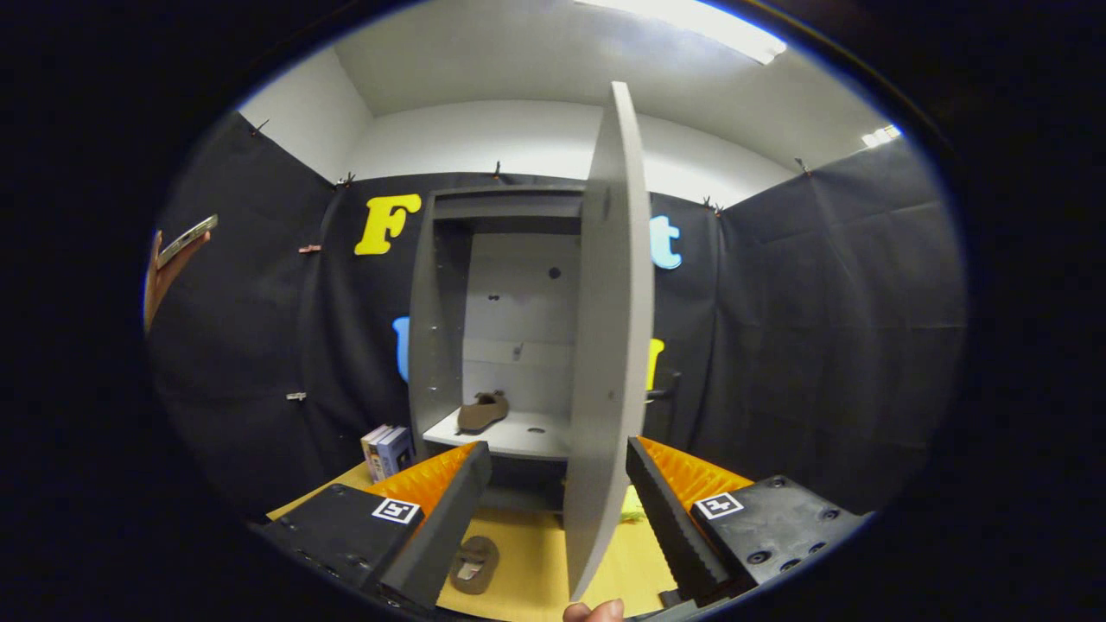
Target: Open the shoe cabinet door, grab the shoes and put them into the shoe cabinet, then close the shoe cabinet door.
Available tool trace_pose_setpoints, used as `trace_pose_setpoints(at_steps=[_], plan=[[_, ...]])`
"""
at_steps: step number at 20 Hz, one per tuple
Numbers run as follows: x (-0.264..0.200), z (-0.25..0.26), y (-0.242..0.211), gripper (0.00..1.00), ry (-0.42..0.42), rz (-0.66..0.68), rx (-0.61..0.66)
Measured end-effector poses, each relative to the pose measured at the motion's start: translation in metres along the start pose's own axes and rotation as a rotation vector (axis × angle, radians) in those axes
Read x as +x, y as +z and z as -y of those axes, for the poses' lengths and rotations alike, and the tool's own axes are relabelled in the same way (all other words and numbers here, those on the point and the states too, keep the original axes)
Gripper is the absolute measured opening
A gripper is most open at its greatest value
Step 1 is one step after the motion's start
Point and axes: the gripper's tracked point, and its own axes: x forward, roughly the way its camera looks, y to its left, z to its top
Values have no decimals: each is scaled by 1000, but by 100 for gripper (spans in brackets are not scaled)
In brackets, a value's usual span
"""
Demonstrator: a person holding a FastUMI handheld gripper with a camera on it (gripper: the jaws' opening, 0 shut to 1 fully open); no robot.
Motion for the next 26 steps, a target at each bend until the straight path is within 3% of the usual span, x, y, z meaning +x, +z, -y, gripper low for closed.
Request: trace_pose_setpoints(at_steps=[7, 13, 17, 26], plan=[[36, -89, -116, 100, 168, -315, 103], [55, -145, -227, 99, 245, -549, 130], [69, -167, -305, 99, 240, -688, 145], [124, -157, -464, 99, 76, -893, 145]])
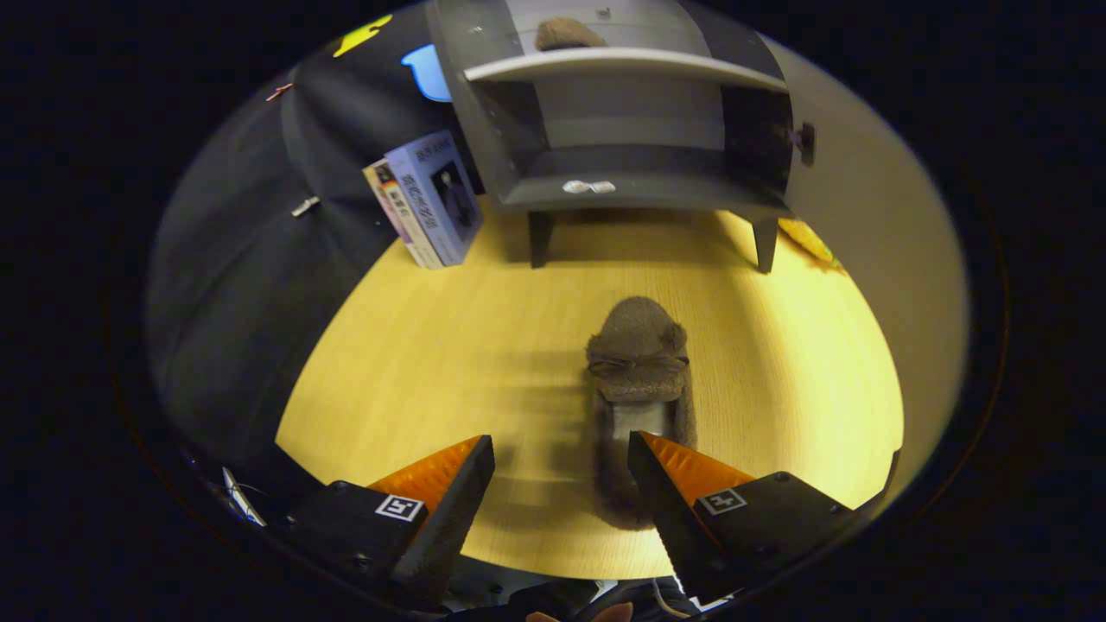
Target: Open the shoe cabinet door, grab the shoes and put them into the shoe cabinet, then close the shoe cabinet door.
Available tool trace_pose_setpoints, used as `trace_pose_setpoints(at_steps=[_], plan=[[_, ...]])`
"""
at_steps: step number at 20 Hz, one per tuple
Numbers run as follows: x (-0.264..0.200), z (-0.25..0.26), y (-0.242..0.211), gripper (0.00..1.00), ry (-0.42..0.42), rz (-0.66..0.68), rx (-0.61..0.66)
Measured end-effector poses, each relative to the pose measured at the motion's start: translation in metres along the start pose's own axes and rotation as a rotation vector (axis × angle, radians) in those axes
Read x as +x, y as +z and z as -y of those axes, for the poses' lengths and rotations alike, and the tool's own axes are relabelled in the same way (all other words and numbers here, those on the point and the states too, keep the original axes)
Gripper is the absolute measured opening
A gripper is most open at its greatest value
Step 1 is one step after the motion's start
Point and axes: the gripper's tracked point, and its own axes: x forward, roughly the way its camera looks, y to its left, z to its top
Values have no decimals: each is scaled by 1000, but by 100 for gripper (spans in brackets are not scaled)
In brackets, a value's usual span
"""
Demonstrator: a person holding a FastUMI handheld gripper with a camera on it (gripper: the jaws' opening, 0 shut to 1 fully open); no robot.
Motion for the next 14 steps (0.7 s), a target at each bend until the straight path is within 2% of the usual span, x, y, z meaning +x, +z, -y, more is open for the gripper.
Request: trace_pose_setpoints(at_steps=[2, 5, 8, 9, 10, 13, 14], plan=[[26, 7, -3, 99, -30, -5, 10], [57, 10, 13, 86, -68, 53, 20], [81, 19, 31, 77, -123, 132, 38], [88, 24, 36, 69, -147, 162, 39], [88, 32, 41, 55, -179, 189, 32], [83, 26, 50, 13, -143, 246, 38], [78, 28, 54, 13, -145, 266, 40]])
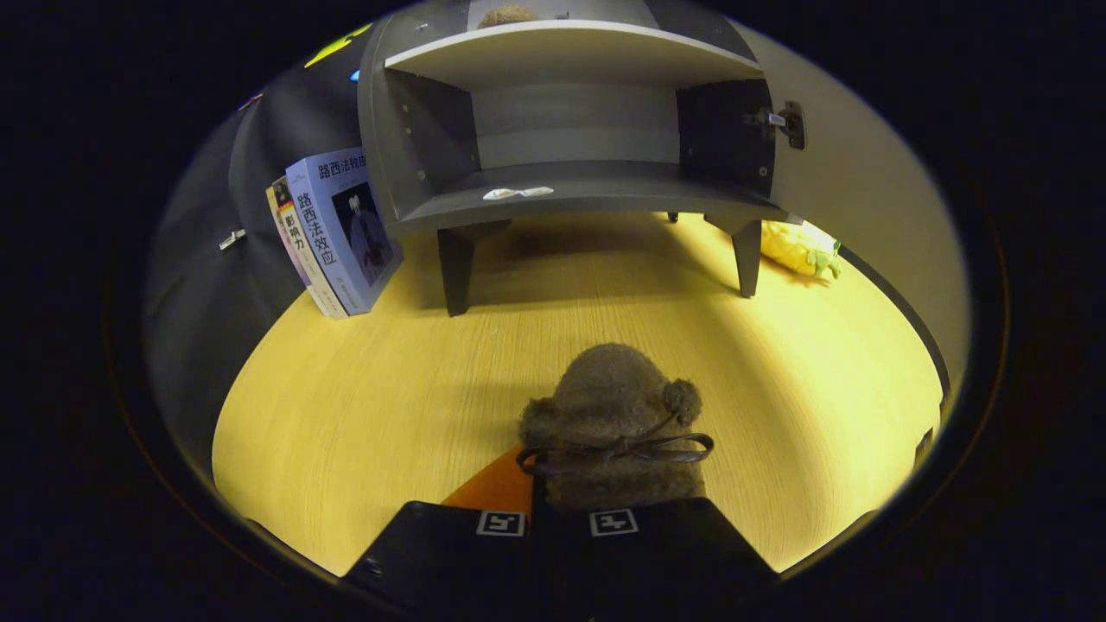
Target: Open the shoe cabinet door, grab the shoes and put them into the shoe cabinet, then close the shoe cabinet door.
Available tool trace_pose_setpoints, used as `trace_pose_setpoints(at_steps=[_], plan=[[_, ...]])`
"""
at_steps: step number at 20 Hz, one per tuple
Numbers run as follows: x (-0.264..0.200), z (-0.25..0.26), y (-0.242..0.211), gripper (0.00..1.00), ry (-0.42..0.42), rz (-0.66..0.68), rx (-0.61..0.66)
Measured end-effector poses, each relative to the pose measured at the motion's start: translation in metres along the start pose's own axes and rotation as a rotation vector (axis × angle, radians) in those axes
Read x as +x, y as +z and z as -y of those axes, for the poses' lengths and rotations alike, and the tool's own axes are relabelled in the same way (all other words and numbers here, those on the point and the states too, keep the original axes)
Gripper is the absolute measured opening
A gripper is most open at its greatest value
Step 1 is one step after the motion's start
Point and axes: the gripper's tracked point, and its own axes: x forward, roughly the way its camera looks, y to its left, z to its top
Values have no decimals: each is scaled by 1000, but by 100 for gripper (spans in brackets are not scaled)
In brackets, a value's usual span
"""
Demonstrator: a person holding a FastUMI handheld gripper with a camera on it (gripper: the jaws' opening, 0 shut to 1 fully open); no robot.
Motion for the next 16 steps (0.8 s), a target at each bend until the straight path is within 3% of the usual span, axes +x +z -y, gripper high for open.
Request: trace_pose_setpoints(at_steps=[3, 11, 16], plan=[[-30, 9, 26, 12, 6, 55, 8], [-142, 16, 147, 12, 54, 282, -13], [-197, 19, 212, 12, 39, 344, -47]])
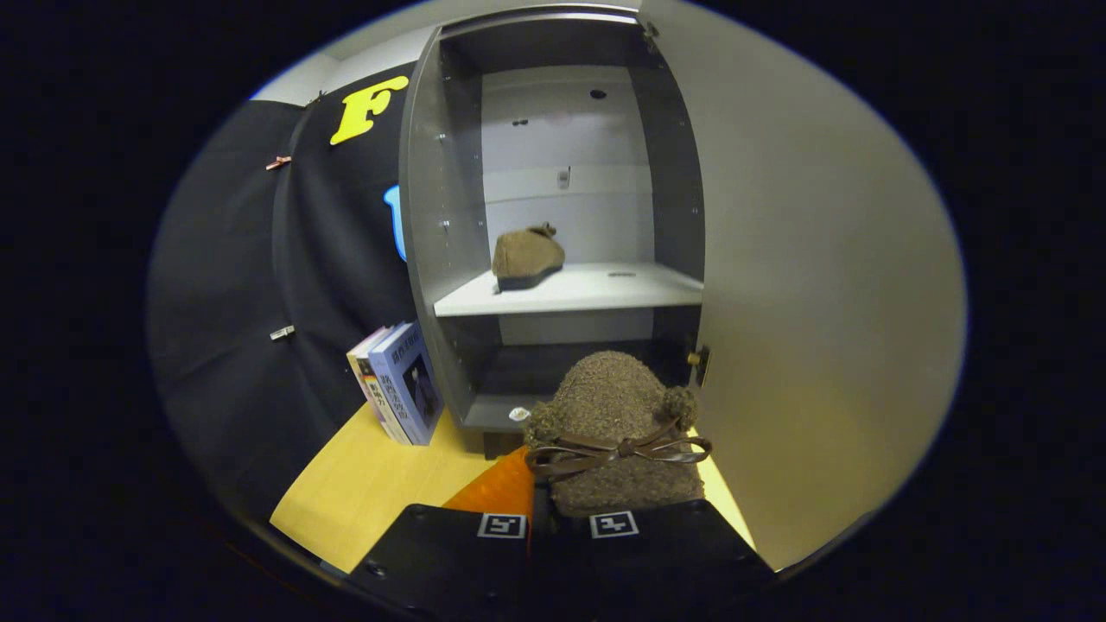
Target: Open the shoe cabinet door, grab the shoes and put them into the shoe cabinet, then close the shoe cabinet door.
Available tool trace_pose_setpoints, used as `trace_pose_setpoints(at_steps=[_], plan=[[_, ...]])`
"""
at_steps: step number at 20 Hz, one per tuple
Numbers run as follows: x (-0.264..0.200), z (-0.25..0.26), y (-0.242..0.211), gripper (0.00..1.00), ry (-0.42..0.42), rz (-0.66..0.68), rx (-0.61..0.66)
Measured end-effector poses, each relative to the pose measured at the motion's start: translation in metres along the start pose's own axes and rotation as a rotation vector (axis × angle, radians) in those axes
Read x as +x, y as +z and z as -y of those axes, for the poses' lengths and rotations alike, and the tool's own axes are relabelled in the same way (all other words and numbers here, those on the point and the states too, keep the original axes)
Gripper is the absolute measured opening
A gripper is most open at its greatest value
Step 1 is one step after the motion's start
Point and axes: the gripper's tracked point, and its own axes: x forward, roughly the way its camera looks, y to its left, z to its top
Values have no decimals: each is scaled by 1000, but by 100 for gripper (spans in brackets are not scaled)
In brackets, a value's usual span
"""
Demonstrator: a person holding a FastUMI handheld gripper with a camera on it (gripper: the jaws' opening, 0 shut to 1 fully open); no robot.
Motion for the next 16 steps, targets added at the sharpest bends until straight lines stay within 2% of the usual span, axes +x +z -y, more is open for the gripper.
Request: trace_pose_setpoints(at_steps=[4, 12, 16], plan=[[-2, 2, 48, 12, -20, -6, 2], [12, -11, 159, 12, -3, 113, -16], [31, -6, 196, 12, -16, 143, -25]])
